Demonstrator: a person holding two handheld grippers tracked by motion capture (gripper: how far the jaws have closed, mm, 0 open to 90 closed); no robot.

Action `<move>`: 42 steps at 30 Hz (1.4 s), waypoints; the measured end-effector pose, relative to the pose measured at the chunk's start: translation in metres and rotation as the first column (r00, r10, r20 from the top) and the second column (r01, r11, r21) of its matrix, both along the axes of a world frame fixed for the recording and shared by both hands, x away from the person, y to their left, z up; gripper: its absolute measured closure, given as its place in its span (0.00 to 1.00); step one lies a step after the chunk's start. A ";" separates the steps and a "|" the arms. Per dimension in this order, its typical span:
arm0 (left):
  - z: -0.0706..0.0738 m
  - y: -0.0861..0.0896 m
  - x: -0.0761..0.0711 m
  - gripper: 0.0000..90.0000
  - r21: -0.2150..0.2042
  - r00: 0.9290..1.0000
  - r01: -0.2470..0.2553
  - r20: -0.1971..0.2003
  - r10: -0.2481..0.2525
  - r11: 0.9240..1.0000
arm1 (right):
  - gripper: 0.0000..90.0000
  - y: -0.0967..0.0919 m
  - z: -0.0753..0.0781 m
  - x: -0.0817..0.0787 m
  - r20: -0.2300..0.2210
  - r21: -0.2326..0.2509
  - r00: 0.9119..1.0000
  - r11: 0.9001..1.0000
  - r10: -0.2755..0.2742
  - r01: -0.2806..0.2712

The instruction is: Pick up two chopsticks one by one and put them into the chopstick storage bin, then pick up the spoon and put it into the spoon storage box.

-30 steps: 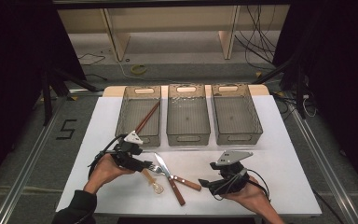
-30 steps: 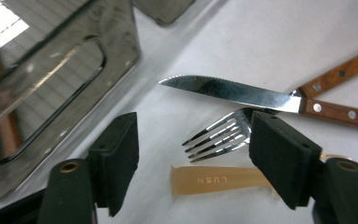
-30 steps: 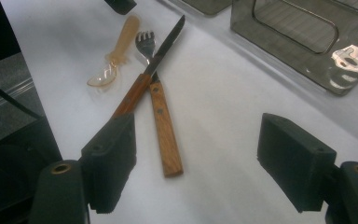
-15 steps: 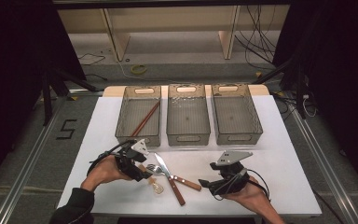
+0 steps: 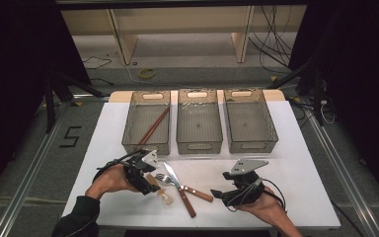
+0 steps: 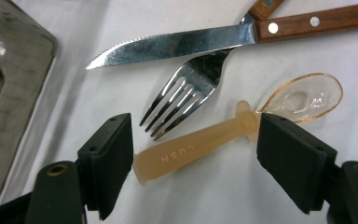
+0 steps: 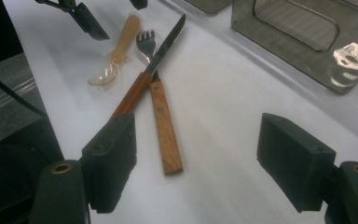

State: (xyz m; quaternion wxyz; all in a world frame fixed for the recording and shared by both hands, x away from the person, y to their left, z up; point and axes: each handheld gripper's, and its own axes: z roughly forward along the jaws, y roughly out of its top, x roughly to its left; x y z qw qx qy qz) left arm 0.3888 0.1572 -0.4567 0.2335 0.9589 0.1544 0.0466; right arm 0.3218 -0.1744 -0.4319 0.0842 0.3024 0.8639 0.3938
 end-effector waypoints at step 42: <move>-0.017 -0.010 0.016 0.32 0.163 0.988 0.149 -0.059 -0.141 0.975 | 0.33 -0.003 -0.002 0.003 -0.017 0.000 1.000 1.000 -0.006 0.006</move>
